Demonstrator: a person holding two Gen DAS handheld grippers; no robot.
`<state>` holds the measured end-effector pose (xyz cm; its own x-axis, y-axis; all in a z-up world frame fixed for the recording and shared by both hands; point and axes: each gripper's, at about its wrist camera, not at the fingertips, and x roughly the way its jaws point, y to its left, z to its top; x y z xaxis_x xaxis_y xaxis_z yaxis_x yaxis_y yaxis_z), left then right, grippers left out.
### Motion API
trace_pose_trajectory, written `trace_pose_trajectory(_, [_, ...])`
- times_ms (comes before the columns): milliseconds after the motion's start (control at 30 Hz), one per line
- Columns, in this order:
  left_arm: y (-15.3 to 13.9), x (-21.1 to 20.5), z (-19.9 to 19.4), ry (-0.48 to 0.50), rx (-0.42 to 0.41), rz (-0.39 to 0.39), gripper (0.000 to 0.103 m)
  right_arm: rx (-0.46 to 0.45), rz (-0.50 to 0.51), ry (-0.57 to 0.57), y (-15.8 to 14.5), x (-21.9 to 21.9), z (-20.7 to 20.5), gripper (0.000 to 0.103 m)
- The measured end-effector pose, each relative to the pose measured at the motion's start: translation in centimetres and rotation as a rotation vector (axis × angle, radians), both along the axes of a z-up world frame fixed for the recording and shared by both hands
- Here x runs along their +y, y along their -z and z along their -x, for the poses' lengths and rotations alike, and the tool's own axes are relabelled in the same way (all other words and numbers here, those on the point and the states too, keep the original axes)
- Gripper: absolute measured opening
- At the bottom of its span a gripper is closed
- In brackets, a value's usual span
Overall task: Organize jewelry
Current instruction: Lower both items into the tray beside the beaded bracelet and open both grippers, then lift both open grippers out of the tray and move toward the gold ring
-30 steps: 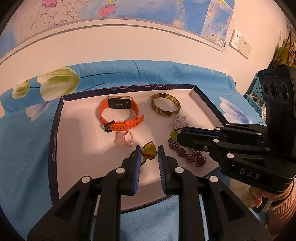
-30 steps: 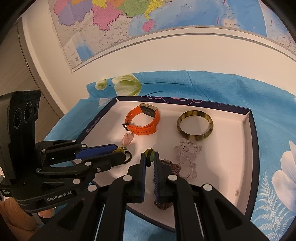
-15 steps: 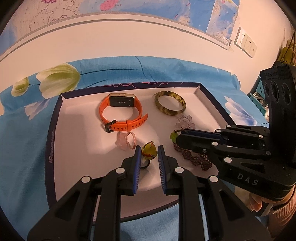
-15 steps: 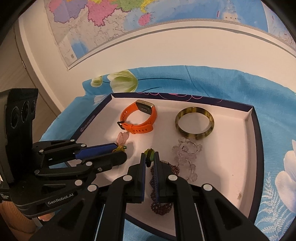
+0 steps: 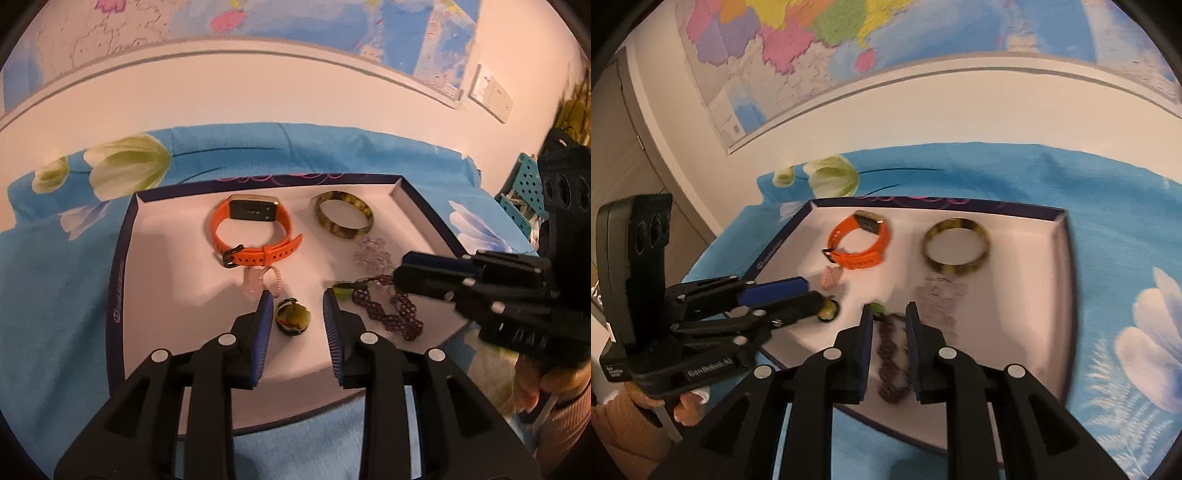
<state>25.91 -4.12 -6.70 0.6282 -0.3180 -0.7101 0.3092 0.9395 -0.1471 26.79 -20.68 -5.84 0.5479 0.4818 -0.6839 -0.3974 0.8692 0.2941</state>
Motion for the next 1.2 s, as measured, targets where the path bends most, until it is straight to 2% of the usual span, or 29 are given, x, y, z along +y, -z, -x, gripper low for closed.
trace_pose_trajectory(200, [-0.5,-2.1,1.0,0.08,-0.025,-0.029,0.028,0.058,0.01,0.045,0.7,-3.1,0.0,0.014])
trace_pose_trajectory(400, [0.1,-2.5,0.9,0.087,-0.003,-0.029,0.029,0.072,0.085,0.002,1.8,-1.5,0.1,0.009])
trace_pose_trajectory(533, [0.2,-2.4,0.9,0.086,0.003,-0.027,0.029,0.078,0.097,-0.018,2.3,-0.7,-0.2,0.009])
trace_pose_trajectory(833, [0.7,-2.4,0.7,0.089,0.02,-0.026,0.03,0.035,0.217,-0.066,2.1,1.1,0.5,0.016])
trace_pose_trajectory(900, [0.7,-2.2,0.6,0.085,0.021,-0.023,0.03,0.039,0.216,-0.069,1.9,1.0,0.5,0.027])
trace_pose_trajectory(967, [0.7,-2.1,0.6,0.082,0.023,-0.018,0.03,0.039,0.218,-0.086,1.9,1.1,0.6,0.032])
trace_pose_trajectory(1200, [1.0,-2.0,0.5,0.078,0.034,-0.015,0.03,0.026,0.254,-0.111,1.8,1.4,0.8,0.03])
